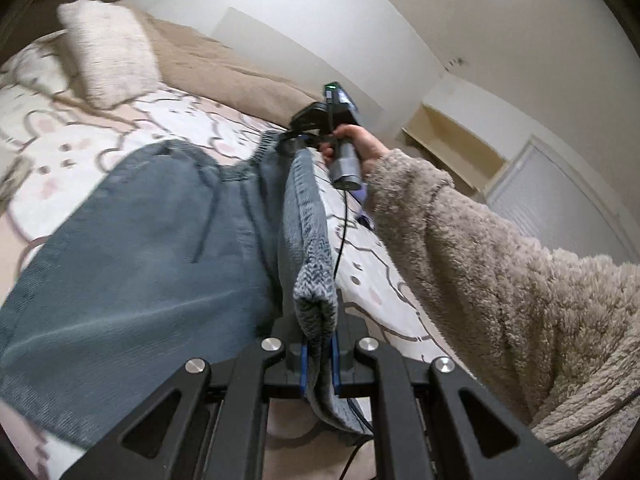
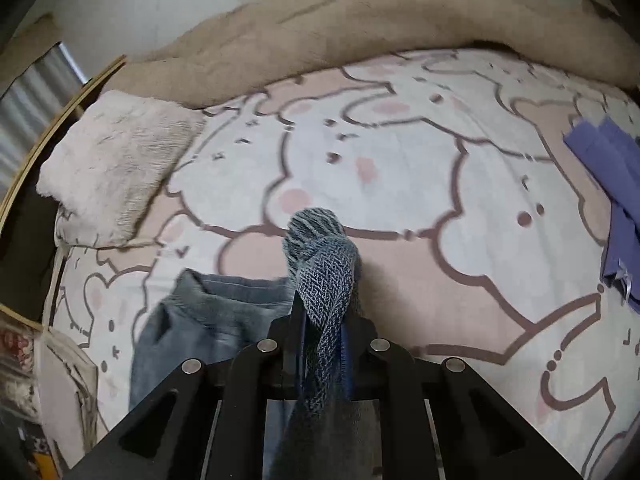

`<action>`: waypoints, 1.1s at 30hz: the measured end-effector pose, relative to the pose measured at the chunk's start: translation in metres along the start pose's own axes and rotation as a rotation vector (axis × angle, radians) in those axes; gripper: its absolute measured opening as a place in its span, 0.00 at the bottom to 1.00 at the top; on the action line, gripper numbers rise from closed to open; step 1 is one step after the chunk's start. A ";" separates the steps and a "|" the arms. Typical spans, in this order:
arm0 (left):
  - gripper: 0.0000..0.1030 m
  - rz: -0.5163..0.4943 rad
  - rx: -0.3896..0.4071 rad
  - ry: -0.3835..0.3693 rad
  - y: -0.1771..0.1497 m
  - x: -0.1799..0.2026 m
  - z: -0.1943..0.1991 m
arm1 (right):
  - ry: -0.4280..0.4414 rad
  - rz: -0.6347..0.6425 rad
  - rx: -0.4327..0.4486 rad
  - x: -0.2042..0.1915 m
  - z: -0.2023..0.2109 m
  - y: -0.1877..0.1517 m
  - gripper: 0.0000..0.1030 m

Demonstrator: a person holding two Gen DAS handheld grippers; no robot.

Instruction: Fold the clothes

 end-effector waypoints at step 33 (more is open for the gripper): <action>0.08 0.449 0.021 0.339 -0.057 -0.223 0.088 | -0.205 0.311 0.037 -0.262 -0.121 -0.064 0.73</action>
Point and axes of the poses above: each gripper's, at about its wrist camera, not at the fingertips, and z roughly against the way its jaws point, x to its right, y to its top, the point moved 2 cm from there along -z, roughly the way its jaws point, and after that the axes turned 1 degree about x, right-handed, at the moved point
